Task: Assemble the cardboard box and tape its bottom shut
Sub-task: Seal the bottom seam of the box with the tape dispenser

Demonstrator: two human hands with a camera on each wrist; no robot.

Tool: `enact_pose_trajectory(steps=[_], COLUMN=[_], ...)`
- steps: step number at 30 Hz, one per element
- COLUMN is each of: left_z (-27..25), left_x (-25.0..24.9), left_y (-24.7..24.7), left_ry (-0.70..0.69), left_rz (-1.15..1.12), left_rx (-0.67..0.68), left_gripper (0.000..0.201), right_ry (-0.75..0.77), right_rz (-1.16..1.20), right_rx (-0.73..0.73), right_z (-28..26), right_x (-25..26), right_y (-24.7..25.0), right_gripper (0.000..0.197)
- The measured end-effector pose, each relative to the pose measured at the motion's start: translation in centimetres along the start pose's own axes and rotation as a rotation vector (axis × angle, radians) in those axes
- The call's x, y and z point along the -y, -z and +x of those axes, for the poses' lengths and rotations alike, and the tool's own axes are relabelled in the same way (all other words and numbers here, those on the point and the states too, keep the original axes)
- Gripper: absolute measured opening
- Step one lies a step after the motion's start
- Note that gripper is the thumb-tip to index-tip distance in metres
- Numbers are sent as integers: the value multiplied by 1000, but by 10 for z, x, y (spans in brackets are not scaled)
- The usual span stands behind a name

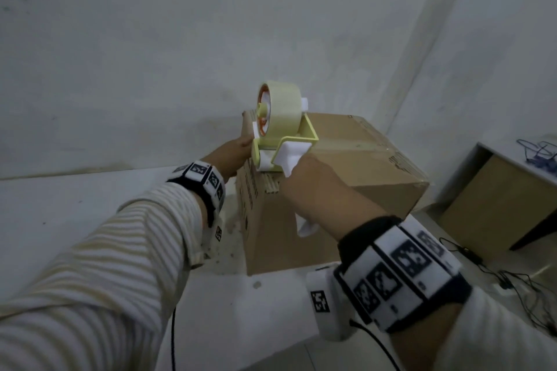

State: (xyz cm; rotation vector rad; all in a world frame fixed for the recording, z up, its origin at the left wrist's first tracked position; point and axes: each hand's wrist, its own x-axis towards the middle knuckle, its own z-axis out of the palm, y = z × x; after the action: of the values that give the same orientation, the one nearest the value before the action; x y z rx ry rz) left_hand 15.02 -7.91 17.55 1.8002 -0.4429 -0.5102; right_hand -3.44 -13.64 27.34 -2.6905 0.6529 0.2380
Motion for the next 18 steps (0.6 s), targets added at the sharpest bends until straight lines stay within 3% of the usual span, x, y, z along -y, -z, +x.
enact_pose_trajectory(steps=[3,4,6,8,10,15,18], left_z=[-6,-6,-6,-9,-11,-22,-30], left_x=[12,13,10,5,1,-11,-15], left_y=[-2,-5,-10,-13,-13,-15,-22], left_ry=[-5,-50,-130,-150,-155,-165,-59], left_rz=[-50,-6,87,170,254,471,623], left_rx=[12,-42,-155,-207,-226,-224,-383], left_gripper=[57,53,43,40,38,40,45], right_ry=[1,12,22,1,-38,39,37], right_rz=[32,73,133,128,180,239,250], right_rx=[6,-17,-92,-56,-18,-44,-37], right_z=[-4,-9,-15,-19,-25,-52,-63], right_x=[0,-1,-3,-4,-5,-20,-25], right_y=[-2,-2,-5,-8,-9,-14,-20], right_gripper=[18,4,31,38,29,6,21])
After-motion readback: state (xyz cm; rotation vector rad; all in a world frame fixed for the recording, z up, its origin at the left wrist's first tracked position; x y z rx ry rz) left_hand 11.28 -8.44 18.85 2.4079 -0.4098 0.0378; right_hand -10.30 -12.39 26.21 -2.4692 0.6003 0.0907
